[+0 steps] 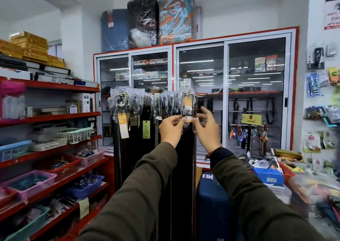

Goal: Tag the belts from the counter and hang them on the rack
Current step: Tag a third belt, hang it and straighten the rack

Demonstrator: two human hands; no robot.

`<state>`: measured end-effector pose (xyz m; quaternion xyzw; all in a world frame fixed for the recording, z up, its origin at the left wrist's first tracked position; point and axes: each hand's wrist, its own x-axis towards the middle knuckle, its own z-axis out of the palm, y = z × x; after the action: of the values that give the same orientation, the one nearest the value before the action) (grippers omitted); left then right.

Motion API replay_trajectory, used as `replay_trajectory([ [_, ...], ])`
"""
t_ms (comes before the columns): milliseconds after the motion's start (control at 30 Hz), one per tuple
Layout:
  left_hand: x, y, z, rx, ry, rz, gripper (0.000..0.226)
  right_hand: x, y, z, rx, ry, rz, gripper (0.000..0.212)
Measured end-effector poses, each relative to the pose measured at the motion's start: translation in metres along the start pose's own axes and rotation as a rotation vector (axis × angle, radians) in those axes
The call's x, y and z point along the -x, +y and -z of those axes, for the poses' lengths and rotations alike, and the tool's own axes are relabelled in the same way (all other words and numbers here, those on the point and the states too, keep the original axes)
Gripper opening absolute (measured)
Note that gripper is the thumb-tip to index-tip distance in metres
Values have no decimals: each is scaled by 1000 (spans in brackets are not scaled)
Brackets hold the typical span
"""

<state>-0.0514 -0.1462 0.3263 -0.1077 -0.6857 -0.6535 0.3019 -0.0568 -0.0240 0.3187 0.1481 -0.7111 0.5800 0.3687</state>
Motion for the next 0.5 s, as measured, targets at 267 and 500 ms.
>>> replay_trajectory([
  [267, -7, -12, 15, -597, -119, -575, 74, -9, 37, -6, 554, -67, 541, 63],
  [500, -42, -28, 20, -1140, -207, -681, 78, -35, 47, -19, 607, -205, 547, 65],
])
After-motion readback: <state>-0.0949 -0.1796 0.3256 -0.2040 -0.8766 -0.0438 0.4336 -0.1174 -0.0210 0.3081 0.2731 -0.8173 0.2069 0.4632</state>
